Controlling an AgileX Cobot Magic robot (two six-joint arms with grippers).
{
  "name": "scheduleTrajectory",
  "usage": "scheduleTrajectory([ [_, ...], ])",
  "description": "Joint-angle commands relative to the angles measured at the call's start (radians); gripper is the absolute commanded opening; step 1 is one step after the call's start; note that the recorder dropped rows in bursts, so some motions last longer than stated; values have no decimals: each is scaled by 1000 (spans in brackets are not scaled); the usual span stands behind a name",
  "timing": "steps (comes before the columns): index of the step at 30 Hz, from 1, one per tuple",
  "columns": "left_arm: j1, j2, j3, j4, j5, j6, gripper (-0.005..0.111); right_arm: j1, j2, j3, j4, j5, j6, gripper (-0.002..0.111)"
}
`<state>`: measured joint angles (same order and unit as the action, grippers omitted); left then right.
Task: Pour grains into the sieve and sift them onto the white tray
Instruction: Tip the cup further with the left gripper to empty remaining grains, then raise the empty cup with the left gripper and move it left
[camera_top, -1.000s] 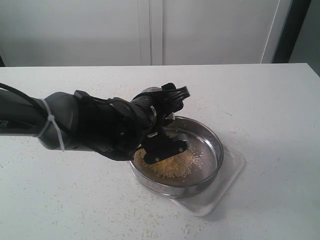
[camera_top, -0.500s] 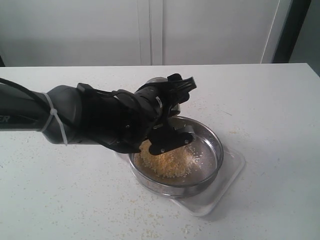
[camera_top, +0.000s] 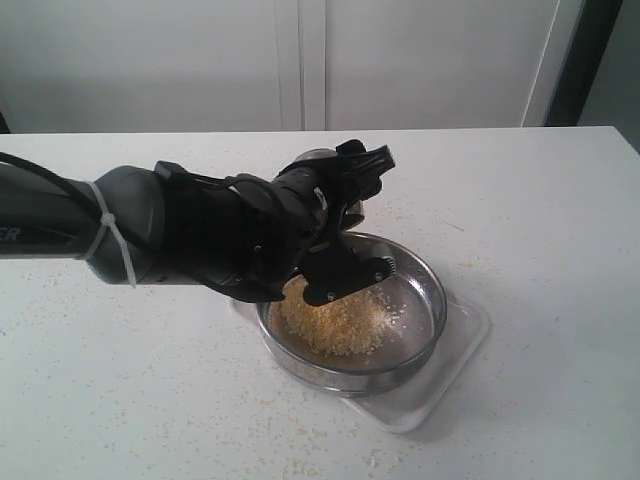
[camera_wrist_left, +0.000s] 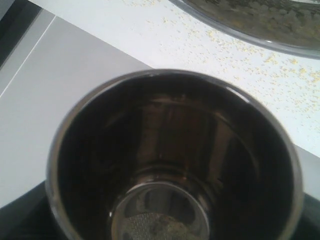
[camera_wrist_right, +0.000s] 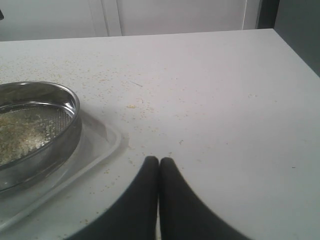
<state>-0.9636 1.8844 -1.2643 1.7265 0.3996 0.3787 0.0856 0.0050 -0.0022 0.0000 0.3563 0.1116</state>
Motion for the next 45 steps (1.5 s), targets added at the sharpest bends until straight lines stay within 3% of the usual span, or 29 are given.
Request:
scheduleTrajectory([
  [1, -6, -11, -5, 18, 11, -8, 0, -7, -5, 2, 0, -14, -2, 0],
  [18, -6, -17, -5, 18, 9, 29, 0, -7, -5, 2, 0, -14, -2, 0],
  [30, -6, -23, -5, 18, 79, -492, 0, -7, -5, 2, 0, -14, -2, 0],
  [34, -6, -23, -5, -57, 139, -592, 0, -7, -5, 2, 0, -14, -2, 0],
  [45, -6, -23, -5, -425, 196, -652, 0, -7, -5, 2, 0, -14, -2, 0],
])
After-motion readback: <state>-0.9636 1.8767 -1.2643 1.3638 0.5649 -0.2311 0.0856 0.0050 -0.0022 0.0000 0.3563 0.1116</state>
